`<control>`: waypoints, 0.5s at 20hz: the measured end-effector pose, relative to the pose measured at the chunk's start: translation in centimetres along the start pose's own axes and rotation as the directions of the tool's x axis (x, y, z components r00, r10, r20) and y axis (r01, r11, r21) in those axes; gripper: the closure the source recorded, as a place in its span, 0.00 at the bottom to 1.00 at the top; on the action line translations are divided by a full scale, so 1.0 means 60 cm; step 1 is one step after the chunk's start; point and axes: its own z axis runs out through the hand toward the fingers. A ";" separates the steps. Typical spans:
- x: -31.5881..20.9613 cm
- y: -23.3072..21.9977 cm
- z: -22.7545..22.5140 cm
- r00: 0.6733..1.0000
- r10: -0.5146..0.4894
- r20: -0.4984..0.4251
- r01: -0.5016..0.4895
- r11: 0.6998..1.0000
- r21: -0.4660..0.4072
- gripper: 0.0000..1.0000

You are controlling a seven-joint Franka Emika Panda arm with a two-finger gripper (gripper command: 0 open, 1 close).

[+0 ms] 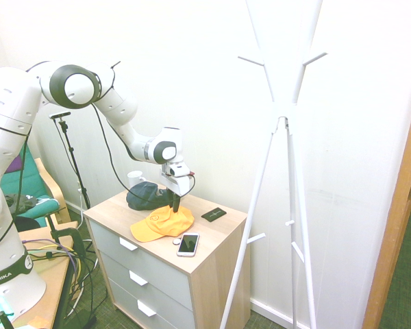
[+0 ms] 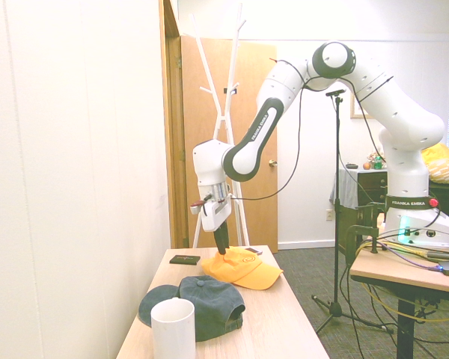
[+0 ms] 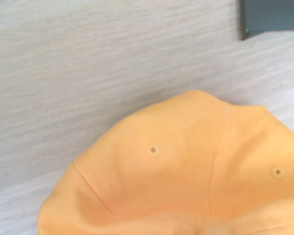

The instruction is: Hang the cap

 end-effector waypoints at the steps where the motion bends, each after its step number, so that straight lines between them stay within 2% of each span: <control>1: 0.003 -0.002 0.003 1.000 0.001 0.001 -0.001 1.000 -0.001 1.00; 10: 0.030 -0.007 0.000 1.000 0.019 -0.004 -0.019 1.000 0.000 1.00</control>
